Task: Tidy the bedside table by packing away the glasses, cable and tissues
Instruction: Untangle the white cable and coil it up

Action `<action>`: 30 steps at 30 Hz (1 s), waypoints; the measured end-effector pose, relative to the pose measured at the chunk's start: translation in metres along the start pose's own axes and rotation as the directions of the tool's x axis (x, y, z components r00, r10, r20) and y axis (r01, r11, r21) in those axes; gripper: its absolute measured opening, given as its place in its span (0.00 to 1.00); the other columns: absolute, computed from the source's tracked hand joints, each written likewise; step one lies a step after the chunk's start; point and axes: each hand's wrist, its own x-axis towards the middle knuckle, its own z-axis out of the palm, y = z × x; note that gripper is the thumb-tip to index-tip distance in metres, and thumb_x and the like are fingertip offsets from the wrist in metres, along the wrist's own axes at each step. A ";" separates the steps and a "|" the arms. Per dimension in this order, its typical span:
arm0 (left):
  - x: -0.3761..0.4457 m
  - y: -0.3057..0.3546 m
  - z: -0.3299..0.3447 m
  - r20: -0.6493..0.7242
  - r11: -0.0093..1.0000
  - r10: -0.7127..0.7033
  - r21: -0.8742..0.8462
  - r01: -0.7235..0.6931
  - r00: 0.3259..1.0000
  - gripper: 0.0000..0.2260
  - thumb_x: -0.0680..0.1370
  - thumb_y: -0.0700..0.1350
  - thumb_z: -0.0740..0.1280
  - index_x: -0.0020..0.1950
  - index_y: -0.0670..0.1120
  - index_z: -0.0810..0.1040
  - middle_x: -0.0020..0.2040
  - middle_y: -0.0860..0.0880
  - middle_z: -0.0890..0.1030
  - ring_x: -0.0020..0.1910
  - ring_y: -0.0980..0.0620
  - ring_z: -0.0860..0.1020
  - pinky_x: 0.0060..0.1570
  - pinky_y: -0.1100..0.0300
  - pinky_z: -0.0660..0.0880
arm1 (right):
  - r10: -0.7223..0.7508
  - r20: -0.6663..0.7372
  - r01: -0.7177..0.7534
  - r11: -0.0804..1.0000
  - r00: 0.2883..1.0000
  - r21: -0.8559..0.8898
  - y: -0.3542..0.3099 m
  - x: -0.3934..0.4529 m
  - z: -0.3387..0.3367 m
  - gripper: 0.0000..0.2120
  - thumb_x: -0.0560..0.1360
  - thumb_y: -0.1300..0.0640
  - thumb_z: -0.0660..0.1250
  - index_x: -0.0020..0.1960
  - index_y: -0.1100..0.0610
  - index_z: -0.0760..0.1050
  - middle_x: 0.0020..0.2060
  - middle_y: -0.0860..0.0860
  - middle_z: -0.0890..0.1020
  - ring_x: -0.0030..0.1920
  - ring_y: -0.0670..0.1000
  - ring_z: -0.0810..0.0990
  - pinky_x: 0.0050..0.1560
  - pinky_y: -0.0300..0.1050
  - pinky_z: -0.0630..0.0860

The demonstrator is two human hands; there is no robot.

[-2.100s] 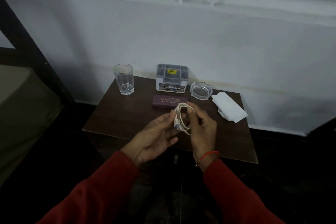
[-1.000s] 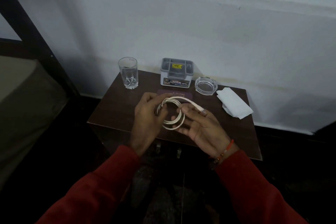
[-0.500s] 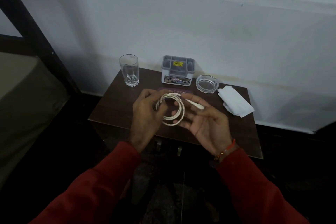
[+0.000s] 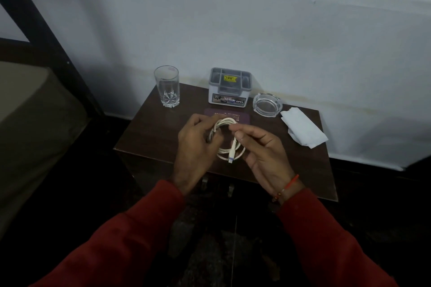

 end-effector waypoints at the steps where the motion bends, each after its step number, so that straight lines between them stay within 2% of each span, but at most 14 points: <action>1: -0.001 0.001 0.001 0.009 1.000 0.001 -0.004 -0.001 1.000 0.17 0.75 0.38 0.71 0.62 0.50 0.84 0.46 0.50 0.78 0.41 0.58 0.78 0.47 0.73 0.71 | -0.022 -0.026 0.021 0.999 0.999 -0.033 0.001 0.000 0.000 0.10 0.73 0.62 0.70 0.54 0.62 0.83 0.52 0.57 0.86 0.56 0.51 0.83 0.61 0.50 0.78; 2: -0.002 0.002 0.002 0.018 1.000 0.004 -0.012 -0.004 1.000 0.17 0.75 0.39 0.71 0.62 0.51 0.84 0.46 0.50 0.78 0.42 0.58 0.78 0.47 0.73 0.72 | -0.037 -0.055 0.033 0.997 0.998 -0.071 0.002 0.000 0.000 0.09 0.74 0.63 0.70 0.53 0.61 0.83 0.52 0.57 0.86 0.55 0.52 0.83 0.63 0.54 0.77; 4: -0.004 0.003 0.003 0.031 0.999 0.015 -0.040 -0.014 0.999 0.16 0.75 0.43 0.71 0.62 0.52 0.83 0.47 0.51 0.77 0.42 0.61 0.77 0.47 0.73 0.71 | -0.060 -0.101 0.043 0.986 0.993 -0.164 0.003 0.000 0.000 0.10 0.74 0.66 0.71 0.55 0.57 0.81 0.51 0.57 0.85 0.52 0.55 0.83 0.59 0.62 0.76; 6: -0.005 0.003 0.004 0.032 0.998 0.021 -0.067 -0.019 0.999 0.15 0.75 0.44 0.72 0.61 0.52 0.84 0.47 0.52 0.77 0.41 0.63 0.76 0.46 0.72 0.72 | -0.102 -0.143 0.063 0.965 0.984 -0.255 0.004 0.001 -0.001 0.17 0.74 0.68 0.72 0.59 0.55 0.75 0.48 0.59 0.84 0.48 0.56 0.83 0.53 0.58 0.79; 8: -0.006 0.002 0.005 0.030 0.998 0.034 -0.063 -0.032 0.999 0.14 0.74 0.43 0.73 0.60 0.50 0.84 0.48 0.52 0.77 0.41 0.64 0.76 0.46 0.70 0.72 | -0.162 -0.184 0.086 0.928 0.970 -0.363 0.006 0.002 -0.002 0.21 0.73 0.68 0.73 0.61 0.54 0.71 0.47 0.61 0.84 0.45 0.53 0.85 0.48 0.49 0.81; 9: -0.007 0.002 0.007 0.029 0.997 0.047 -0.061 -0.045 0.998 0.14 0.74 0.43 0.74 0.60 0.50 0.84 0.48 0.52 0.77 0.40 0.64 0.76 0.46 0.70 0.72 | -0.212 -0.193 0.101 0.879 0.958 -0.465 0.008 0.002 -0.002 0.21 0.73 0.68 0.73 0.61 0.53 0.71 0.46 0.60 0.83 0.45 0.52 0.85 0.47 0.44 0.81; 11: -0.010 0.004 0.010 0.022 0.994 0.092 -0.068 -0.091 0.995 0.13 0.74 0.42 0.75 0.59 0.48 0.85 0.47 0.51 0.77 0.39 0.65 0.74 0.45 0.72 0.71 | -0.352 -0.171 0.128 0.683 0.920 -0.719 0.011 0.002 -0.001 0.21 0.72 0.67 0.71 0.60 0.52 0.72 0.46 0.54 0.81 0.45 0.48 0.82 0.48 0.39 0.78; 13: -0.012 0.006 0.013 0.012 0.988 0.143 -0.067 -0.142 0.990 0.14 0.74 0.41 0.75 0.60 0.48 0.85 0.48 0.50 0.77 0.39 0.65 0.73 0.45 0.73 0.70 | -0.474 -0.114 0.159 0.498 0.873 -0.852 0.011 0.001 0.000 0.21 0.70 0.68 0.68 0.61 0.54 0.73 0.50 0.53 0.79 0.49 0.48 0.79 0.53 0.40 0.76; 16: -0.014 0.006 0.016 0.005 0.982 0.177 -0.064 -0.176 0.984 0.16 0.74 0.41 0.75 0.61 0.48 0.84 0.49 0.49 0.76 0.42 0.60 0.76 0.46 0.71 0.73 | -0.483 -0.082 0.143 0.411 0.872 -0.900 0.012 -0.002 0.001 0.19 0.70 0.64 0.65 0.61 0.54 0.75 0.55 0.52 0.79 0.55 0.52 0.79 0.55 0.51 0.76; 18: -0.012 0.003 0.016 -0.005 0.983 0.180 -0.046 -0.180 0.984 0.16 0.74 0.41 0.75 0.61 0.49 0.84 0.49 0.49 0.76 0.44 0.58 0.77 0.48 0.71 0.73 | -0.422 -0.106 0.049 0.340 0.900 -0.939 0.011 -0.005 0.000 0.16 0.71 0.56 0.63 0.59 0.49 0.74 0.53 0.50 0.81 0.54 0.54 0.80 0.50 0.53 0.78; 20: -0.012 0.000 0.016 -0.012 0.981 0.192 -0.033 -0.193 0.981 0.15 0.74 0.41 0.75 0.61 0.48 0.84 0.50 0.49 0.76 0.44 0.58 0.77 0.48 0.71 0.74 | -0.402 -0.106 0.018 0.293 0.909 -0.956 0.011 -0.006 -0.001 0.15 0.71 0.54 0.61 0.57 0.49 0.73 0.49 0.50 0.82 0.52 0.55 0.81 0.46 0.53 0.78; 22: -0.013 -0.001 0.016 -0.006 0.976 0.216 -0.022 -0.216 0.976 0.15 0.75 0.41 0.74 0.61 0.47 0.84 0.51 0.48 0.76 0.45 0.56 0.78 0.49 0.67 0.76 | -0.424 -0.077 0.080 0.339 0.903 -0.937 0.011 -0.005 0.002 0.14 0.71 0.59 0.62 0.56 0.54 0.75 0.47 0.53 0.83 0.49 0.56 0.81 0.47 0.52 0.78; 26: -0.015 -0.004 0.016 0.042 0.951 0.301 0.058 -0.303 0.953 0.16 0.76 0.38 0.72 0.64 0.45 0.82 0.54 0.47 0.76 0.46 0.52 0.79 0.46 0.54 0.81 | -0.494 -0.076 0.179 0.449 0.866 -0.875 0.015 0.000 0.010 0.16 0.68 0.70 0.60 0.53 0.63 0.79 0.45 0.58 0.82 0.46 0.56 0.80 0.50 0.41 0.74; 30: -0.017 -0.001 0.017 0.076 0.933 0.339 0.100 -0.345 0.938 0.20 0.74 0.35 0.71 0.65 0.45 0.82 0.54 0.45 0.77 0.45 0.48 0.80 0.42 0.49 0.81 | -0.397 -0.228 0.098 0.652 0.889 -0.752 0.017 0.003 0.007 0.18 0.69 0.72 0.59 0.52 0.59 0.79 0.47 0.57 0.82 0.48 0.55 0.81 0.52 0.48 0.78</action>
